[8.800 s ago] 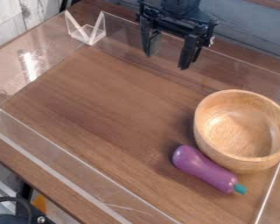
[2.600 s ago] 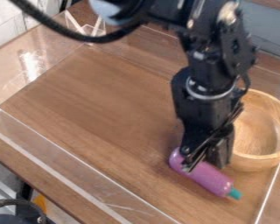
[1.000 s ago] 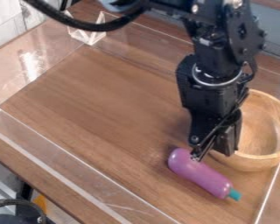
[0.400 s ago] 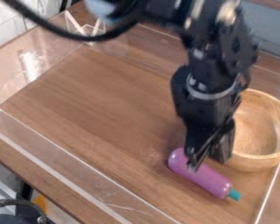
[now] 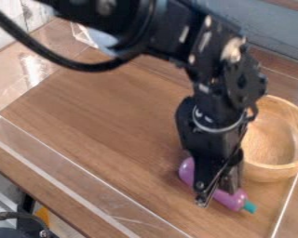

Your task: Put the purple eggplant in the brown bowl

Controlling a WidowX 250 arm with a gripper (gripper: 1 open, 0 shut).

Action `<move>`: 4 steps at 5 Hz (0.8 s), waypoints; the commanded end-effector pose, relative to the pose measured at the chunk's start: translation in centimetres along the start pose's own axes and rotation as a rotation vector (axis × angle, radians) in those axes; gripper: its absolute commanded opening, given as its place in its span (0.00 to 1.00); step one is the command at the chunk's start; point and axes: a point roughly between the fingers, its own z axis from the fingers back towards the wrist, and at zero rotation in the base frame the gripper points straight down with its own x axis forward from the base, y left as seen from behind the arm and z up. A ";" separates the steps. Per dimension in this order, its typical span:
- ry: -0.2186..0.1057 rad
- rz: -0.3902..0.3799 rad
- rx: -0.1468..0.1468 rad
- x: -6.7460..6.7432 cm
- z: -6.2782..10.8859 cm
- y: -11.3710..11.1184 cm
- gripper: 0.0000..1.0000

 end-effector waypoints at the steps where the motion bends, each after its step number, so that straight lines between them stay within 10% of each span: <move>1: 0.013 0.044 0.028 -0.4 0.0 0.1 0.00; 2: 0.039 0.079 0.070 -0.5 -0.1 0.3 1.00; 3: 0.056 0.098 0.091 -0.5 -0.2 0.4 0.00; 4: 0.063 0.107 0.100 -0.4 -0.3 0.5 0.00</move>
